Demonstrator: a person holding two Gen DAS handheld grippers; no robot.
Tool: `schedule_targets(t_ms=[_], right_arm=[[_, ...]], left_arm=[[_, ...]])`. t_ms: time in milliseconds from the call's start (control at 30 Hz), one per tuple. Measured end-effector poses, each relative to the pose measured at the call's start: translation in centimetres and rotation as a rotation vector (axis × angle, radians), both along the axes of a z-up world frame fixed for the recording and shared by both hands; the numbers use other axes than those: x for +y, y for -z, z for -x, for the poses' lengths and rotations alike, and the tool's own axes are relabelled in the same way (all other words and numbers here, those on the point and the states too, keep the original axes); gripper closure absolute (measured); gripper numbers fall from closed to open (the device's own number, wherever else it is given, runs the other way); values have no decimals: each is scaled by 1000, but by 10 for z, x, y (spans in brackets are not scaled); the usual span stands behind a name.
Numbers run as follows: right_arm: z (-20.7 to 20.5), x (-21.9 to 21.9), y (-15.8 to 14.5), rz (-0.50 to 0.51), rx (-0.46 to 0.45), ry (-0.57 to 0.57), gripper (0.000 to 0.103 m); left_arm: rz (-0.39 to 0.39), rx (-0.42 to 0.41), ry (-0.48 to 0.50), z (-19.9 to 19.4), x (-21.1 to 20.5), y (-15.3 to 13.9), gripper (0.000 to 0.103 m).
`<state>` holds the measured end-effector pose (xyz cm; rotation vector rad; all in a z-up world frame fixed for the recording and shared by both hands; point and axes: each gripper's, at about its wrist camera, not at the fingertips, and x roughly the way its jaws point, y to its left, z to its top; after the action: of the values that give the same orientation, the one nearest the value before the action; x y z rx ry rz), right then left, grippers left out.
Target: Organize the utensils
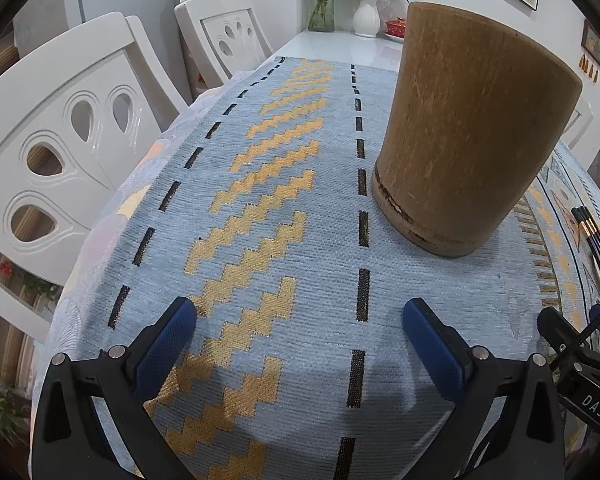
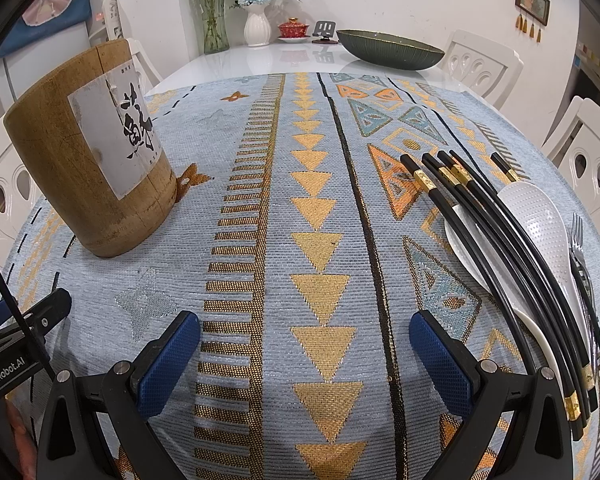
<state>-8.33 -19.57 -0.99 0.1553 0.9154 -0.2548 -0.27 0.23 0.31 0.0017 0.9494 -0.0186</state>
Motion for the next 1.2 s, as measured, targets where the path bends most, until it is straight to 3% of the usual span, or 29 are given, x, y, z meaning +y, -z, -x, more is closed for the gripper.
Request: schedule_targets(t_ms=[1200], right_arm=[[0,0,0,-1,0,0,0]], left_arm=[[-4,-1,-1,0,-1,2,0]])
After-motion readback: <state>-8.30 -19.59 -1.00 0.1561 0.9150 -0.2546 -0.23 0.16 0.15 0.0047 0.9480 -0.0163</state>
